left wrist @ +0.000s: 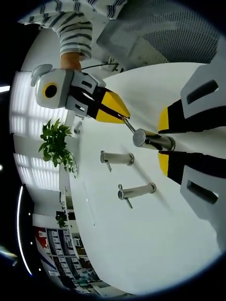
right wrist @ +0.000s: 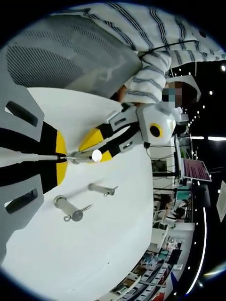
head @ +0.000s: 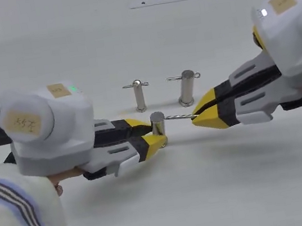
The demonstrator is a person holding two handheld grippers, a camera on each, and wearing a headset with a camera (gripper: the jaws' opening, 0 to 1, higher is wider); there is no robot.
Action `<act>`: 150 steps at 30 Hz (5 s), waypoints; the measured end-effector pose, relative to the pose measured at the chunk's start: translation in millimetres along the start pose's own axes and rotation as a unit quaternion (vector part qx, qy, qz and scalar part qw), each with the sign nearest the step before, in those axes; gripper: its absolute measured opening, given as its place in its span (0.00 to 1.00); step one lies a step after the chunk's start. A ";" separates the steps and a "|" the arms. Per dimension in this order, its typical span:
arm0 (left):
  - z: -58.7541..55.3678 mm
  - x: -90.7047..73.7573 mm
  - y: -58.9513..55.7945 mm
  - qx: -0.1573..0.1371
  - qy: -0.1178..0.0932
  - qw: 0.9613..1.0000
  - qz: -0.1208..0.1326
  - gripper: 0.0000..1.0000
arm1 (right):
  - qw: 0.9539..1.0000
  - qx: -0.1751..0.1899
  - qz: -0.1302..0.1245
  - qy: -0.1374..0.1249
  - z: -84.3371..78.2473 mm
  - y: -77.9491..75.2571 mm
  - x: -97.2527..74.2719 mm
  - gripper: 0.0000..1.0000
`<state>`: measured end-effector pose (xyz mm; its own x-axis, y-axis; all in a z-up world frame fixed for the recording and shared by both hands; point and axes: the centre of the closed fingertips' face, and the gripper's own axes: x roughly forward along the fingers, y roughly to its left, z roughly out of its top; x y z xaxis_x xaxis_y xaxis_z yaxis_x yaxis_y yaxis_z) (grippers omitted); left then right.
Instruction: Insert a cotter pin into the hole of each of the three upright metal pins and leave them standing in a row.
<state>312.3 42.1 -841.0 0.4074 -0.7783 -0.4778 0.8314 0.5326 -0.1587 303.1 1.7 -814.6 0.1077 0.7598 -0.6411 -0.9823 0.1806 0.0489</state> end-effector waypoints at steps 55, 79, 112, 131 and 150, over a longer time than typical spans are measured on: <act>10.0 3.9 -1.6 0.034 0.003 0.999 0.006 0.11 | 0.998 -0.027 -0.019 0.045 3.6 1.2 -0.2 0.04; 10.4 8.2 -6.6 0.056 0.014 0.998 0.015 0.11 | 0.999 -0.015 -0.036 0.035 -0.9 2.1 5.0 0.04; 10.3 8.2 -5.5 0.028 -0.015 0.999 0.008 0.12 | 0.999 0.012 -0.039 0.008 7.3 -0.9 9.1 0.03; 7.2 9.6 -3.3 -0.022 -0.040 0.999 -0.001 0.13 | 0.999 0.018 -0.036 0.000 12.3 -0.9 17.0 0.03; -5.0 -6.1 1.8 -0.022 -0.055 0.998 0.013 0.77 | 0.998 0.042 -0.045 -0.027 15.5 2.5 35.2 0.18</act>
<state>309.4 49.5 -842.7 0.4690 -0.7949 -0.3849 0.8036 0.5649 -0.1875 306.7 38.5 -825.1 0.2045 0.7701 -0.6043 -0.9523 0.2993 0.0592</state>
